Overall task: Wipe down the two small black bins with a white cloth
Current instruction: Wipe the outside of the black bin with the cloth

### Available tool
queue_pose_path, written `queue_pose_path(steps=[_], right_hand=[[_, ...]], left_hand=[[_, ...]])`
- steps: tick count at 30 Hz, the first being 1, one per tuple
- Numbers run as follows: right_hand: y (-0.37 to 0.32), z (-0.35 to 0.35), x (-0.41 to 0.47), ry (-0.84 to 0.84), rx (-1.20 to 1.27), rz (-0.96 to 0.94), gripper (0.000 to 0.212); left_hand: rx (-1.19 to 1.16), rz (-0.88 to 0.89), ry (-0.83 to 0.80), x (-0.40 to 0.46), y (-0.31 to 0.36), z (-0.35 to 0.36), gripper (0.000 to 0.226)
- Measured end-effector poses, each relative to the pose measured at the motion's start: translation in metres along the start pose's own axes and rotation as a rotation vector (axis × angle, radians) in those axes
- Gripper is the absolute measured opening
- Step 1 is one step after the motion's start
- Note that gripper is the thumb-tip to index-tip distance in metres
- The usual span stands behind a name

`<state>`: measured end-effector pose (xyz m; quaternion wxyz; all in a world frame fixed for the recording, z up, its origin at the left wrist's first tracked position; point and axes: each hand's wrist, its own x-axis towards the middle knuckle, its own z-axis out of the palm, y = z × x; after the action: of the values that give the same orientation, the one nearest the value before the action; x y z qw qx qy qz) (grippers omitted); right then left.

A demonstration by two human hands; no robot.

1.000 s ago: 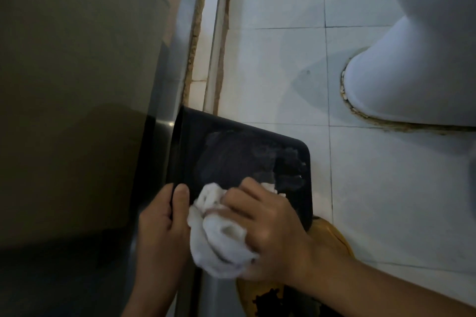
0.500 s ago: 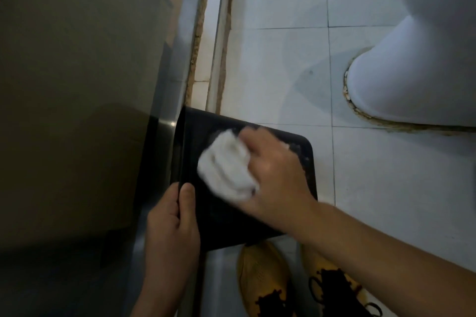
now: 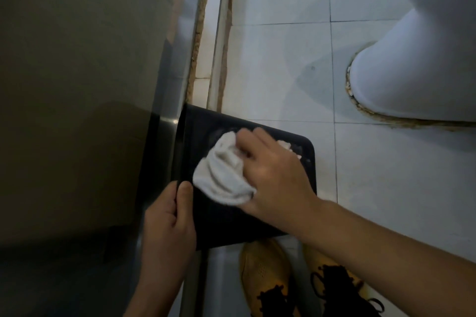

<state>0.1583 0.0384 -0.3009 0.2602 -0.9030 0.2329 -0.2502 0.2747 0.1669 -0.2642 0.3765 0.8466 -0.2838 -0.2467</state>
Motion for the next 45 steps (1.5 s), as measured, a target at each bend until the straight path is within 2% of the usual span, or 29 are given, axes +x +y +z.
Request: queue_pose_path(steps=[4,6,7,10,13,16,19,23,25,26,29,31,33,37,41,43,45], right_hand=[[-0.02,0.0,-0.035,-0.175,0.021,-0.365,0.025],[-0.017,0.001,-0.038,-0.186,0.009,-0.449,0.026],[-0.012,0.003,-0.033,-0.161,0.0,-0.415,0.033],[0.01,0.006,-0.003,-0.017,0.059,-0.096,0.045],[0.03,0.004,0.029,0.103,0.09,0.15,0.043],[0.05,-0.001,0.04,0.232,0.131,0.41,0.037],[0.044,-0.004,0.009,0.242,0.165,0.374,0.042],[0.009,0.007,-0.061,0.087,0.162,0.064,0.051],[0.017,0.014,-0.074,0.082,0.146,-0.019,0.049],[0.026,0.015,-0.073,0.126,0.16,0.036,0.05],[0.05,0.005,-0.053,0.322,0.221,0.407,0.058],[0.065,-0.003,-0.041,0.351,0.198,0.591,0.051],[0.071,-0.006,-0.035,0.341,0.149,0.685,0.048],[0.038,-0.003,-0.052,0.312,0.079,0.505,0.045],[-0.003,0.008,-0.094,0.201,0.276,0.321,0.037],[0.005,0.01,-0.099,0.213,0.322,0.317,0.039],[0.023,0.005,-0.091,0.307,0.322,0.441,0.036]], left_hand=[[0.004,-0.005,-0.006,0.003,-0.002,-0.002,0.04],[0.003,0.008,-0.004,0.002,0.0,-0.001,0.04],[-0.018,-0.005,-0.013,0.001,0.0,0.0,0.039],[-0.001,0.001,-0.008,-0.001,-0.001,-0.001,0.04],[0.028,0.052,0.015,-0.001,0.005,0.0,0.04],[0.035,0.024,0.012,-0.001,0.011,0.004,0.037],[0.094,0.044,0.037,0.001,0.014,0.006,0.039],[0.089,-0.019,0.017,0.0,0.01,0.005,0.036],[0.084,-0.05,-0.004,-0.003,0.008,0.003,0.035],[0.089,-0.037,-0.014,-0.004,0.009,0.002,0.035],[0.072,-0.028,-0.014,-0.005,0.011,0.001,0.035],[0.082,-0.023,-0.016,-0.005,0.013,0.002,0.035],[0.098,-0.02,-0.009,-0.004,0.014,0.003,0.035],[0.127,-0.009,0.016,0.0,0.017,0.005,0.035],[0.145,0.026,0.037,-0.001,0.017,0.004,0.037],[0.11,-0.024,0.0,-0.002,0.016,0.003,0.035],[0.093,-0.045,-0.028,-0.003,0.015,0.002,0.035]])
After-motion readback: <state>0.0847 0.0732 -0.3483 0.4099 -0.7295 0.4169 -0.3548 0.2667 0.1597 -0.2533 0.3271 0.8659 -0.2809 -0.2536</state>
